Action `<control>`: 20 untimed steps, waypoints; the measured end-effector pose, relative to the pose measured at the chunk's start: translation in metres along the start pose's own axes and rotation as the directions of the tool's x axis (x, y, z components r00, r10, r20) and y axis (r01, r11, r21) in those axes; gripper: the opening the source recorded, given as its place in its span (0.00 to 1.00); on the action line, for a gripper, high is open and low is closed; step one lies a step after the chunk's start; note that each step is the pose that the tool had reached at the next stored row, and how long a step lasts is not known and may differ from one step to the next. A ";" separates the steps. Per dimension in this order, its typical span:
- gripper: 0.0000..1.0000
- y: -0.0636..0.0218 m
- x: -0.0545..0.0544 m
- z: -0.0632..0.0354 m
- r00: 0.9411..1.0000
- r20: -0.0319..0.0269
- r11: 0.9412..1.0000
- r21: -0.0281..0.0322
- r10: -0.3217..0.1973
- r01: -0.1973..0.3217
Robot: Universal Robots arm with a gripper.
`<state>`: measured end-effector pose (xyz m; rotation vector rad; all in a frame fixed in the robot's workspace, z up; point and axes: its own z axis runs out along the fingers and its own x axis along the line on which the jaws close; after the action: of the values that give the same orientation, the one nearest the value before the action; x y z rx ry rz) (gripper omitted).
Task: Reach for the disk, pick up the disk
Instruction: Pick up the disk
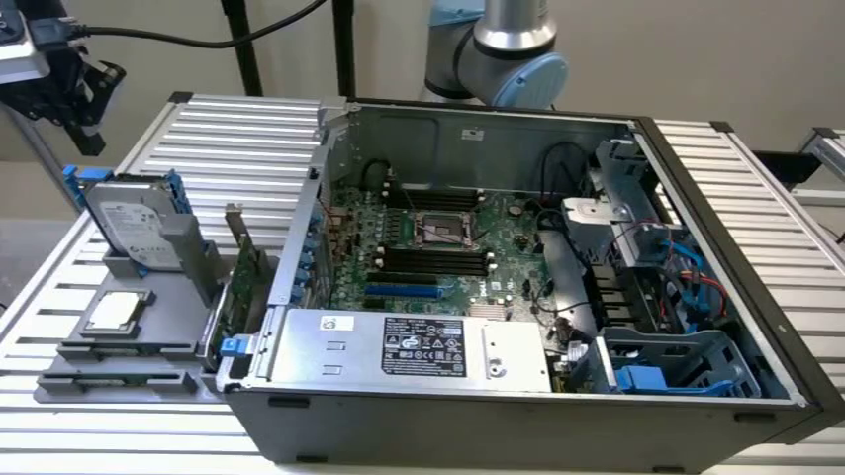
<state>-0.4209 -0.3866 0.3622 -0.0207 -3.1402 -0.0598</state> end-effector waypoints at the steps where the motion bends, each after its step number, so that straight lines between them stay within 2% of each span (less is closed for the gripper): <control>1: 0.11 0.0006 0.004 0.0003 1.000 0.000 1.000 0.000 0.000 0.000; 4: 0.11 0.0017 0.010 0.0008 1.000 0.000 1.000 0.001 0.000 0.000; 6: 0.11 0.0017 0.010 0.0008 1.000 0.000 1.000 0.001 0.000 0.000; 8: 0.11 0.0018 0.010 0.0008 1.000 0.000 1.000 0.004 -0.004 0.004; 11: 0.11 0.0018 0.011 0.0008 0.999 -0.002 0.998 0.004 -0.055 0.055; 15: 0.11 0.0018 0.011 0.0008 0.992 -0.005 0.992 0.004 -0.125 0.125; 20: 0.11 0.0018 0.011 0.0008 0.979 -0.008 0.979 0.002 -0.204 0.204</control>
<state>-0.4314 -0.3846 0.3615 0.3010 -3.1224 -0.0552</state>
